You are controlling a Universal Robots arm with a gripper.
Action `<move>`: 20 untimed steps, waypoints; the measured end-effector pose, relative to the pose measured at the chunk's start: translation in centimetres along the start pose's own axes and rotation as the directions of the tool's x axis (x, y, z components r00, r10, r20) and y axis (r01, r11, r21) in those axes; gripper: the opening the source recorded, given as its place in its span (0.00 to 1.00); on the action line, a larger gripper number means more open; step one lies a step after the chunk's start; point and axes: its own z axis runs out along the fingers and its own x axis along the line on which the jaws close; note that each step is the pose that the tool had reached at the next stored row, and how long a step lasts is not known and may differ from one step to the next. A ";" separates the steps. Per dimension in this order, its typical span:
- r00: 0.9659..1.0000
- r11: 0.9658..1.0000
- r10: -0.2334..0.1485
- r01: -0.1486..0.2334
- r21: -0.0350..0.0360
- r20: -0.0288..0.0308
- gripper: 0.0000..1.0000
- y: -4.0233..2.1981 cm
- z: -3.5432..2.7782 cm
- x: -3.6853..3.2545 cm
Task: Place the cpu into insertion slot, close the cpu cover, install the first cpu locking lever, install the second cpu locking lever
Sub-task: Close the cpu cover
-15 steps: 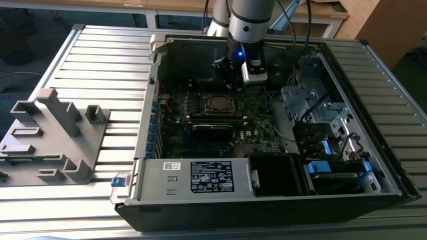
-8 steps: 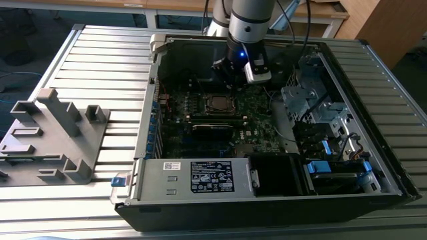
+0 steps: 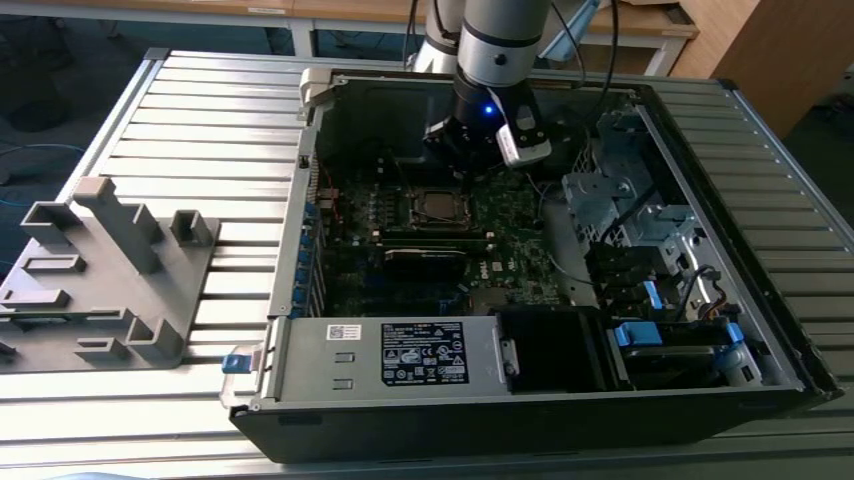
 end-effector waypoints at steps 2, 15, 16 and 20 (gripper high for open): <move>1.000 1.000 0.000 0.000 0.000 0.000 0.11 0.00 0.00 0.00; 1.000 1.000 -0.014 0.014 0.000 0.000 0.11 -0.02 0.03 0.06; 1.000 1.000 -0.014 0.014 0.000 0.000 0.11 -0.02 0.03 0.09; 1.000 1.000 -0.014 0.014 0.000 0.000 0.11 -0.03 -0.17 0.12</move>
